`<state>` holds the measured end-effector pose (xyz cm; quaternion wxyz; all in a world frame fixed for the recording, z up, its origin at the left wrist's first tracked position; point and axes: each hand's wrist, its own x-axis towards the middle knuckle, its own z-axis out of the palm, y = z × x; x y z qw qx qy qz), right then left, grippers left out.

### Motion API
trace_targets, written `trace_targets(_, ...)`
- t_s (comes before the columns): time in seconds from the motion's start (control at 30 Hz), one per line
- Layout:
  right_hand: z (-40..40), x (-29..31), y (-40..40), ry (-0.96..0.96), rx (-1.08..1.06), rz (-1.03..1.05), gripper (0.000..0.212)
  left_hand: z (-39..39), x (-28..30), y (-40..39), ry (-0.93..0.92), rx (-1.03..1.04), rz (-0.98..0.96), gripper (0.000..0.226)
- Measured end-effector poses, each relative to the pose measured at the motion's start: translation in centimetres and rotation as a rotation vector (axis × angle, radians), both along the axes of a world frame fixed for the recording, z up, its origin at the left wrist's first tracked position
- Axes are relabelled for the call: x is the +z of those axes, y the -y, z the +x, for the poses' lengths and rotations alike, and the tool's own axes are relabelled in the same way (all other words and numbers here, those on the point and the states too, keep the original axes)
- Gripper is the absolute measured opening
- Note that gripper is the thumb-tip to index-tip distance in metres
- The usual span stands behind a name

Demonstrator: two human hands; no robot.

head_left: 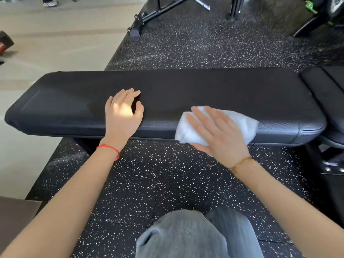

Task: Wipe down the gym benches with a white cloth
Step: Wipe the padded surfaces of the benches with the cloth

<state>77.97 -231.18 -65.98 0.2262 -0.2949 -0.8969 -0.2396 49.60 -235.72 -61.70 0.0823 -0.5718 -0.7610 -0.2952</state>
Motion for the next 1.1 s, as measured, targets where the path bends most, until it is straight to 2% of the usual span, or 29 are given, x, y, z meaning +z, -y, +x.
trace_targets(0.13,3.6,0.0,-0.2,-0.087,-0.103,-0.054,0.069,0.3,0.2,0.0,0.011,0.007,-0.017,0.036)
trace_targets(0.2,1.0,0.5,0.3,-0.097,-0.116,-0.068,0.068,0.5,0.5,0.1,0.037,0.004,-0.011,0.034)
trace_targets(0.33,-2.7,1.3,0.4,0.003,-0.046,-0.055,0.066,3.3,1.2,-0.6,0.047,-0.07,0.019,0.031)
trace_targets(0.43,1.5,0.3,-0.2,0.062,-0.027,0.001,0.07,5.5,1.7,-1.6,0.062,-0.123,0.018,0.033)
trace_targets(0.53,8.4,-1.0,-0.9,-0.054,-0.096,0.033,0.07,7.4,1.6,-2.5,0.046,-0.142,-0.005,0.034)
trace_targets(0.63,12.3,-1.2,-1.4,-0.064,-0.156,0.035,0.071,8.7,1.1,-2.9,-0.003,-0.141,-0.037,0.035)
trace_targets(0.73,8.7,-0.7,-1.2,-0.038,-0.153,0.035,0.072,8.8,0.9,-3.0,-0.009,-0.124,-0.037,0.035)
trace_targets(0.83,3.5,0.3,-1.0,0.068,-0.095,0.009,0.071,9.0,0.9,-3.0,-0.011,-0.141,-0.031,0.034)
trace_targets(0.9,3.1,1.0,-1.1,0.101,-0.073,-0.028,0.071,9.7,1.1,-3.1,-0.012,-0.16,-0.024,0.034)
trace_targets(1.0,7.5,0.9,-0.9,0.057,-0.115,-0.08,0.071,10.9,1.1,-3.4,-0.006,-0.178,-0.028,0.034)
trace_targets(1.1,13.4,1.6,-1.0,-0.102,-0.261,-0.188,0.071,11.6,0.7,-3.7,-0.029,-0.164,-0.041,0.036)
